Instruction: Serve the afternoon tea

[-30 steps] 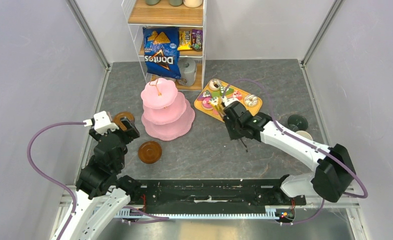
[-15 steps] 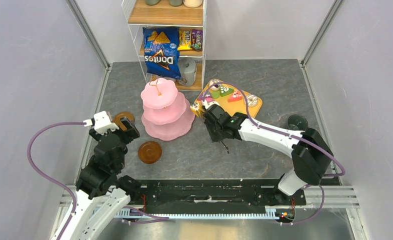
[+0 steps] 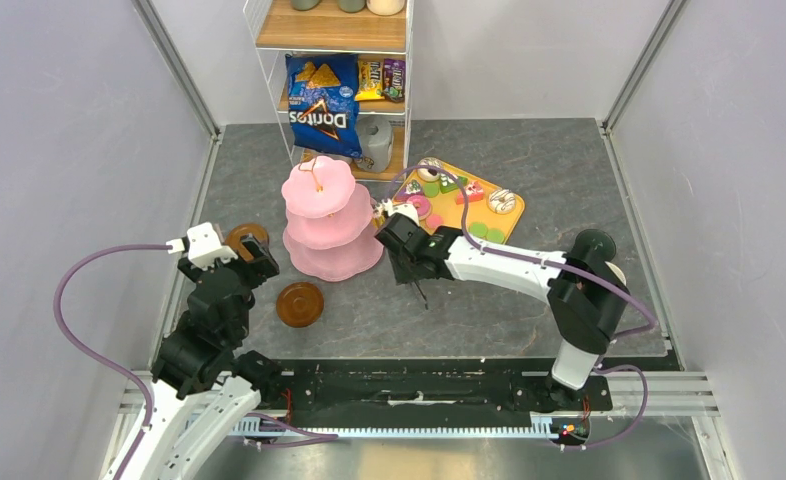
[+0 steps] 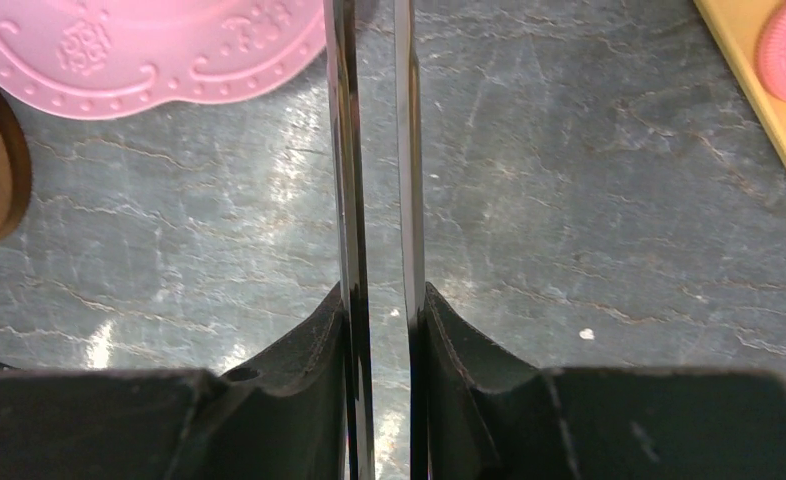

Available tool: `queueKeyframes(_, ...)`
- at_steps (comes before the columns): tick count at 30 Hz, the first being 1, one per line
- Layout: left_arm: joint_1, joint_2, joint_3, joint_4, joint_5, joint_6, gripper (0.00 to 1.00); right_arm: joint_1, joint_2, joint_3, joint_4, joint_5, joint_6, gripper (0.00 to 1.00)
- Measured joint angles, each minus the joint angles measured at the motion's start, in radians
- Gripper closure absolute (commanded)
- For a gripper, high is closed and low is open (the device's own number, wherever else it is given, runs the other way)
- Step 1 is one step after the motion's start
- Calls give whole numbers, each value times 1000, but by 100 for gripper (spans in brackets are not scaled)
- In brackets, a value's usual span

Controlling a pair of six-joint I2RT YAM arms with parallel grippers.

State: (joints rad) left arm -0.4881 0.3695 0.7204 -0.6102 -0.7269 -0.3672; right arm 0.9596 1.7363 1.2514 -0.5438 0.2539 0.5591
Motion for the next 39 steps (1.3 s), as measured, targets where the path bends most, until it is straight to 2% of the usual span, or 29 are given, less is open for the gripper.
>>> queueKeyframes(21, 3, -4, 0, 0, 0, -2, 10, 63, 177, 127, 2, 89, 103, 73)
queueKeyframes(28, 6, -4, 0, 0, 0, -2, 10, 63, 195, 127, 2, 85, 114, 67)
queueKeyframes(35, 9, -4, 0, 0, 1, -2, 10, 65, 197, 127, 5, 80, 126, 55)
queueKeyframes(39, 9, -4, 0, 0, 1, -2, 10, 66, 196, 127, 5, 77, 126, 52)
